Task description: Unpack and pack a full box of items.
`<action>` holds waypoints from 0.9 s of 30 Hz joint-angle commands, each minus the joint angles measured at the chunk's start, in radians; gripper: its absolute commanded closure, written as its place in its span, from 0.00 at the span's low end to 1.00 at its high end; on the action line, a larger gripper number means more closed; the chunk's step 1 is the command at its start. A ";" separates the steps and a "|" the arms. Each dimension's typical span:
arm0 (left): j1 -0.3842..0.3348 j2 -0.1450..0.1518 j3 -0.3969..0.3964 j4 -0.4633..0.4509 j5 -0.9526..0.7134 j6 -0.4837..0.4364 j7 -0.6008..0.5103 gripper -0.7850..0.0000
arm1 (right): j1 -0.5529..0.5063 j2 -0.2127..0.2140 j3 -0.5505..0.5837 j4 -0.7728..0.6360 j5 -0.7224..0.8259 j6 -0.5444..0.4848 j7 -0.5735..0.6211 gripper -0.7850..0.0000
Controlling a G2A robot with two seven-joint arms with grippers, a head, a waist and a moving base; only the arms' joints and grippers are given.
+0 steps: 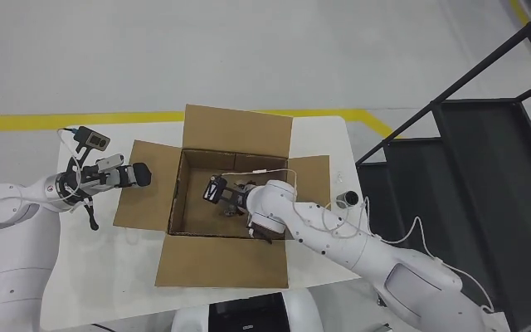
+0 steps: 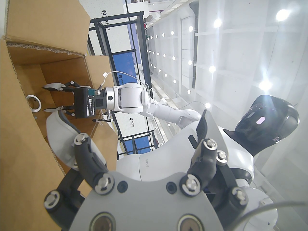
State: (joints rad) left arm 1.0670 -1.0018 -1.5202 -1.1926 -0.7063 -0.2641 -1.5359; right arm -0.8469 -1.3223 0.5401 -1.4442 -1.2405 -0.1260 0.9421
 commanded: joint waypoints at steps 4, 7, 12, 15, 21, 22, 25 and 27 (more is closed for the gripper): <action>0.000 0.000 0.000 0.000 0.000 0.000 0.000 0.00 | -0.059 0.033 0.106 -0.137 0.058 -0.053 0.009 0.00; 0.000 0.000 0.000 0.000 0.000 0.000 0.000 0.00 | -0.140 0.073 0.232 -0.290 0.132 -0.118 0.021 0.00; 0.000 0.000 0.000 0.000 0.000 0.000 0.000 0.00 | -0.335 0.140 0.494 -0.531 0.327 -0.311 -0.019 0.00; 0.000 0.000 0.000 0.000 0.000 0.000 0.000 0.00 | -0.447 0.170 0.665 -0.614 0.467 -0.414 -0.056 0.00; 0.000 0.000 0.000 0.000 0.000 0.000 0.000 0.00 | -0.631 0.206 0.988 -0.680 0.503 -0.480 -0.185 0.00; 0.000 0.000 0.000 0.000 0.000 0.000 0.000 0.00 | -0.659 0.209 1.031 -0.684 0.494 -0.481 -0.219 0.00; 0.000 0.000 0.000 0.000 0.000 0.000 0.000 0.00 | -0.736 0.214 1.144 -0.689 0.418 -0.455 -0.298 0.00; 0.000 0.000 0.000 0.000 0.000 0.000 0.000 0.00 | -0.783 0.214 1.182 -0.691 0.389 -0.442 -0.339 0.00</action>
State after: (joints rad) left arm 1.0670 -1.0018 -1.5202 -1.1926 -0.7063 -0.2641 -1.5359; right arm -1.6108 -1.1080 1.7050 -2.1354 -0.8428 -0.5708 0.6192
